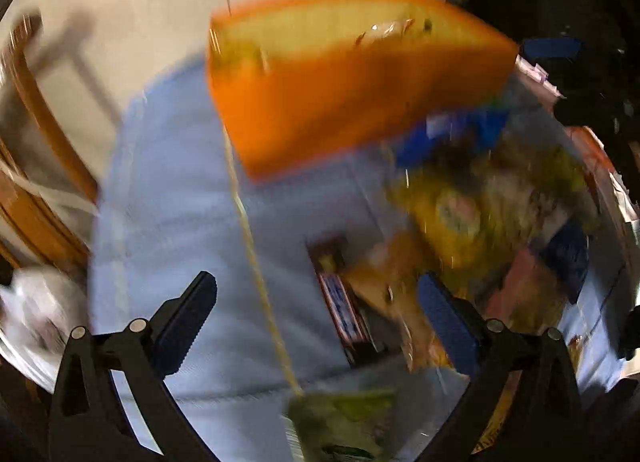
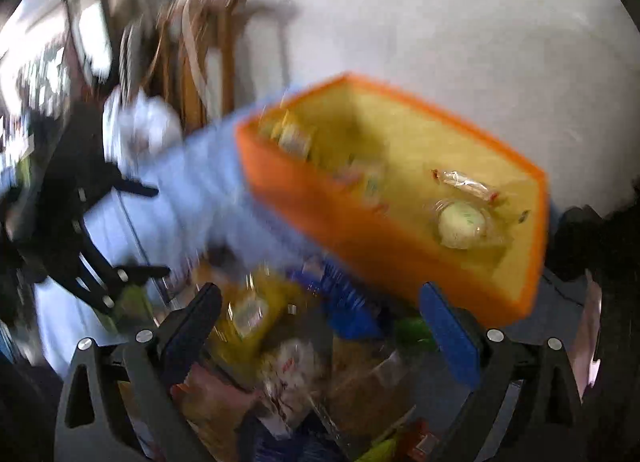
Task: Organize snacks
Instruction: 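Release the yellow bag and pastry into the orange box with both grippers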
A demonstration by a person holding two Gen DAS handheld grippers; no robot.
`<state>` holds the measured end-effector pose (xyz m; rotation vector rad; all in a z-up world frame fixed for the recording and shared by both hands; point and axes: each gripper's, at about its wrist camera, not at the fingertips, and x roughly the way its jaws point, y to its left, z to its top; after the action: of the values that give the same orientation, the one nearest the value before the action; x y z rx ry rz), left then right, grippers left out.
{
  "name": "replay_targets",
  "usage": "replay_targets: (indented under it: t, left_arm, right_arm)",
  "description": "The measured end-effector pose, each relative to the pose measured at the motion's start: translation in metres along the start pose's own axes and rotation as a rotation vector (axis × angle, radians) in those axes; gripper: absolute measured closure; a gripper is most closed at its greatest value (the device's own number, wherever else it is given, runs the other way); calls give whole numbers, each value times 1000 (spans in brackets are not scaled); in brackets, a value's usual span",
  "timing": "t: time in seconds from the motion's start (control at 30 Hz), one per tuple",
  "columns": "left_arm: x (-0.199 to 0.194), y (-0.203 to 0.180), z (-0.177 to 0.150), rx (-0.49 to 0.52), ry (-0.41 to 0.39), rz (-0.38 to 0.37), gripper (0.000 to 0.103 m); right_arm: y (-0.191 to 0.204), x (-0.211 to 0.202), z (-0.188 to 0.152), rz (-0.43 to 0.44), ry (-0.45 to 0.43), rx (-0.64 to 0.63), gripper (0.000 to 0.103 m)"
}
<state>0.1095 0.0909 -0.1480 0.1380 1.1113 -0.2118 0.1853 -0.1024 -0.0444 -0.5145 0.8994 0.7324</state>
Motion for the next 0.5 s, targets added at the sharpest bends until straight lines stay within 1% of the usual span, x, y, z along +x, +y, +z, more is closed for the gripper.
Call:
replay_targets:
  t: [0.03,0.07,0.1,0.13,0.2,0.27,0.3,0.33,0.37,0.4,0.43,0.47,0.5]
  left_arm:
    - [6,2,-2,-25,14,-33,4]
    - [13,4,-6,-61,25,-76,4]
    - [19,5,-8,-87,28,-100,4]
    - [27,6,-8,-110,35,-111,4]
    - [40,3,-8,-130,47,-113,4]
    - [50,1,-3,-139,73,-145,4]
    - [55,0,-2,-137,86,-147,4]
    - [61,-1,-2,-132,83,-116,4]
    - [60,-4,-3,-112,57,-122,7]
    - [62,-9,-3,-77,61,-120,8]
    - [59,-13,-4,-41,48,-126,19]
    - [57,-14,-4,-40,47,-147,33]
    - [55,-14,-4,-50,59,-165,50]
  right_arm:
    - [7,8,-7,-13,15,-39,4]
    - [12,18,-7,-33,25,-78,4]
    - [12,24,-4,-44,28,-96,4]
    - [12,33,-3,-48,40,-110,4]
    - [9,48,-2,-22,59,-108,4]
    - [4,66,-1,0,93,-119,4]
    - [3,74,-1,-16,110,-126,4]
    - [2,83,-3,-36,125,-127,4]
    - [-1,90,-5,-40,134,-113,4]
    - [-3,94,-6,-32,138,-87,8]
    - [-10,96,-7,6,143,-17,19]
    - [-17,97,-8,-20,157,64,52]
    - [-21,95,-9,-59,167,111,55]
